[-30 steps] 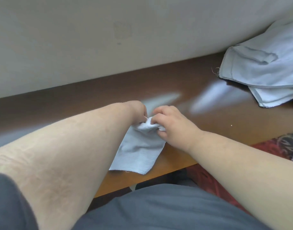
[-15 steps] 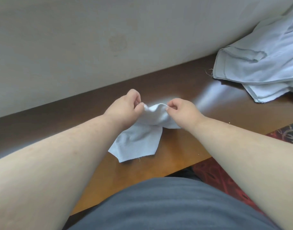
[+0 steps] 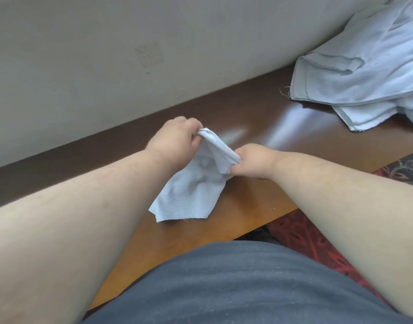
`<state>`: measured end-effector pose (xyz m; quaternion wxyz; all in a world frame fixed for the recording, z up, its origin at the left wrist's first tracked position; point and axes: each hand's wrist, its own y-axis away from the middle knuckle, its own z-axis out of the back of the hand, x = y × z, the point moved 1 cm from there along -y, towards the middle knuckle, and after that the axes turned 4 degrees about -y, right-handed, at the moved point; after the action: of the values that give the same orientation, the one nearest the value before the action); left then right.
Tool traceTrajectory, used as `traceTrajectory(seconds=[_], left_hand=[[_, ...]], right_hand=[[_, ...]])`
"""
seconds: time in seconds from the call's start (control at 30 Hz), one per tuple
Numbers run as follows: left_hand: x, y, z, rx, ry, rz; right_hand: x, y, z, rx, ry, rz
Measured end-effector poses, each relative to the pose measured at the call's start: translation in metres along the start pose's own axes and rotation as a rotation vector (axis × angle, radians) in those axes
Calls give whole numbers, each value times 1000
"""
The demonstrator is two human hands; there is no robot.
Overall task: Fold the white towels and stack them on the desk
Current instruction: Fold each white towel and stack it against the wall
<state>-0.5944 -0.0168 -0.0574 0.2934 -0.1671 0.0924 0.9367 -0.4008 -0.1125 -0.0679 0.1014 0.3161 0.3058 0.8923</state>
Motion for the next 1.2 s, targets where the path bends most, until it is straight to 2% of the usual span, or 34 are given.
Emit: traceTrajectory(seconds=[0.13,0.23,0.4,0.43,0.5,0.57,0.6,0.63,0.73,0.77,0.83,0.93,1.0,1.13,1.2], left_hand=[[5,-8,4,-56,82,190],[9,-17,9,-118,134,291],[7,-23,9,-123,113,363],[7,-24,9,-131,134,423],[8,-26,9,-128,178,573],[1,-26,6,-110,175,673],[-8,-24,4,-104,154,648],[-20,-22,2,-110,136,544],[-67,-15,-10,-58,122,1],[-82,-12,-15,-10,78,-119],[-105,-11,-28,89,-41,-174],[-119,-18,-46,127,-100,22],[-118,-27,-48,106,-92,121],[-121,-43,-36,7,84,262],[-128,-55,-27,-5,224,433]], right_hand=[[-10,3,15,28,-248,-33],[-17,8,22,96,-212,-12],[-31,14,28,206,-308,-74],[-35,14,30,192,-318,-90],[-43,12,35,53,-390,-122],[-49,11,38,-91,-577,-132],[-49,11,38,-113,-713,-125],[-48,11,37,-116,-839,-110],[-41,11,37,-128,-1071,-77],[-40,9,38,-121,-1143,-86],[-40,5,43,-112,-1303,-160],[-48,-3,52,-86,-1497,-296],[-56,-10,61,-5,-1544,-269],[-74,-26,72,19,-1377,-127],[-80,-31,64,60,-1340,-80]])
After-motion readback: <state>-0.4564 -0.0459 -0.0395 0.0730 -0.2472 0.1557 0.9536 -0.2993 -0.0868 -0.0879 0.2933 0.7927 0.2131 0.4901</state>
